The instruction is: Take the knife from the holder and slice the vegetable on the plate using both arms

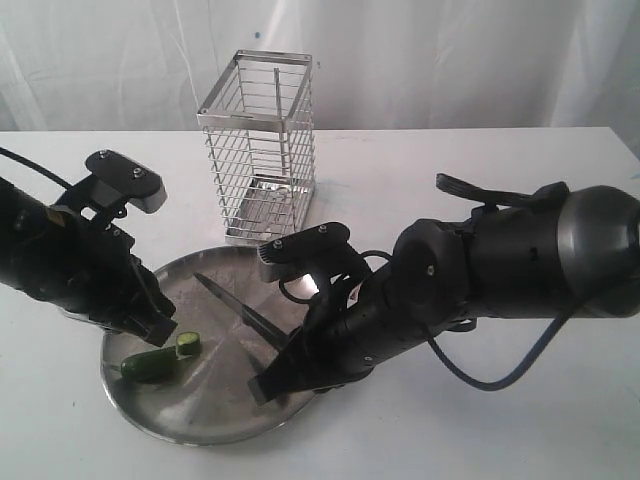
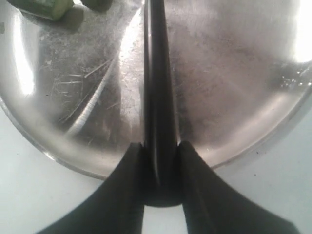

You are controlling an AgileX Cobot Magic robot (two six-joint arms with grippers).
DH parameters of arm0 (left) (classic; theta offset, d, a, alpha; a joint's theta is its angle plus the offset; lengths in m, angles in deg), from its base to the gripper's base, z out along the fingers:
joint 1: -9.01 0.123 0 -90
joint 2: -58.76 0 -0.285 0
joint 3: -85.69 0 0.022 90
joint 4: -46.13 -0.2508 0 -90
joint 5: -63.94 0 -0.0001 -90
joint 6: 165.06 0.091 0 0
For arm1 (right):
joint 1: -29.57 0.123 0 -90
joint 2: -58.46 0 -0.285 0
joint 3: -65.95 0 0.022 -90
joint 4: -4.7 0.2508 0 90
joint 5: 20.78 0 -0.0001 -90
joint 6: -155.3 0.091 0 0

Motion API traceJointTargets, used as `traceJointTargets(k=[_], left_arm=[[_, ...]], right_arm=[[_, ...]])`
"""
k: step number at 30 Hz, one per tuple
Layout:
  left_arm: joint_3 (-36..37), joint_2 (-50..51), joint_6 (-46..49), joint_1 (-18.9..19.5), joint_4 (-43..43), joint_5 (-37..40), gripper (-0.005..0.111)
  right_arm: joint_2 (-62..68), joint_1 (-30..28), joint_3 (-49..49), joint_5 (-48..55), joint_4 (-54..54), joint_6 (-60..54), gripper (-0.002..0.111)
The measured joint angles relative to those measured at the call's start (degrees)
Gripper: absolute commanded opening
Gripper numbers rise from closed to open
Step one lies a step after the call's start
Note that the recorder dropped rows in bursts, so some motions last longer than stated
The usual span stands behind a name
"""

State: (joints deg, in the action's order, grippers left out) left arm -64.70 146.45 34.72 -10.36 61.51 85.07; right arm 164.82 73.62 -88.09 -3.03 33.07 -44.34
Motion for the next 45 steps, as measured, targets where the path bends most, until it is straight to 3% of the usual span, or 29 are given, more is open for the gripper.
traceJointTargets(k=[14, 21, 36, 45], left_arm=[[1.3, -0.2, -0.4, 0.0, -0.2, 0.0, 0.033], [1.3, -0.2, 2.5, 0.0, -0.2, 0.1, 0.057], [1.3, 0.4, 13.0, 0.0, -3.0, 4.5, 0.058], [1.3, 8.8, 15.9, 0.0, -5.4, 1.9, 0.058]], right_arm=[[-1.0, 0.0, 0.0, -0.5, 0.0, 0.7, 0.0], [-2.9, 0.0, 0.0, -0.5, 0.0, 1.6, 0.0], [-10.5, 0.0, 0.0, -0.4, 0.0, 1.7, 0.0], [-10.5, 0.0, 0.0, 1.4, 0.0, 1.7, 0.0]])
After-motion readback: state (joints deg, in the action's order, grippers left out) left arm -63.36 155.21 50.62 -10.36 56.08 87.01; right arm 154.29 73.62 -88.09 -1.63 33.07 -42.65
